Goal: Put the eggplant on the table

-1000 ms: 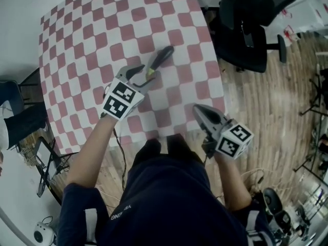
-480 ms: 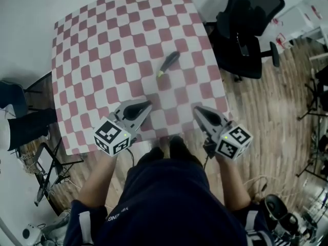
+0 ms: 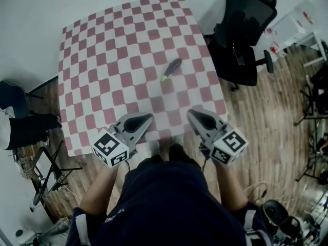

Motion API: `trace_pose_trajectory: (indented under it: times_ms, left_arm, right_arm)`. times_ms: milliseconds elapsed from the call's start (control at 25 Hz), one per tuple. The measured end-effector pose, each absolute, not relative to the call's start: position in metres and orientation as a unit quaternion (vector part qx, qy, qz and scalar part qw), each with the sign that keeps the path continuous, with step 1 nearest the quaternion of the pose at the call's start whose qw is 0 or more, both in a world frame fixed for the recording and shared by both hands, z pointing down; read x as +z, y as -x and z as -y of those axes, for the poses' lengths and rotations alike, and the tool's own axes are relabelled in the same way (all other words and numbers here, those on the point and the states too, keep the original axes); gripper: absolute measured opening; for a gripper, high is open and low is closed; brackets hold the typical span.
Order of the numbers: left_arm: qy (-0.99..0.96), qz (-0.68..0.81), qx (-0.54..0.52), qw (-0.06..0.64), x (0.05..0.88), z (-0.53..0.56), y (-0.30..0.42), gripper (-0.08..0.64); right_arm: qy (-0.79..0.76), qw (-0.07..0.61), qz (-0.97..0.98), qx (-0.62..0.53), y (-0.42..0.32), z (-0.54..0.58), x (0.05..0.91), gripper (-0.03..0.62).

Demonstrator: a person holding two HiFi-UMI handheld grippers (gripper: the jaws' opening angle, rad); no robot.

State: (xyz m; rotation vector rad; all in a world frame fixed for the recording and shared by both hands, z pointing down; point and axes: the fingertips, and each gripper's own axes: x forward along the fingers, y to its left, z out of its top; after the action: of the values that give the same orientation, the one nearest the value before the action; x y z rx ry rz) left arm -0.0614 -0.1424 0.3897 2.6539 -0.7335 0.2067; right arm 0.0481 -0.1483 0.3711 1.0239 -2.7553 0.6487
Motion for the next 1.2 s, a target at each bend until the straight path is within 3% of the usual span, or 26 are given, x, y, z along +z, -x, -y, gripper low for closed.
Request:
trace_pose_trajectory:
  times_ms: [400,1200]
  left_arm:
    - [-0.959,0.238,0.043,0.148,0.346,0.135,0.048,0.026]
    - [-0.951,0.251,0.031,0.178,0.355,0.177,0.043,0.026]
  right_arm:
    - [-0.324,0.069,0.926,0.178,-0.029,0.14,0.349,0.017]
    - [-0.319,0.078,0.924,0.195,-0.038,0.169,0.359,0.017]
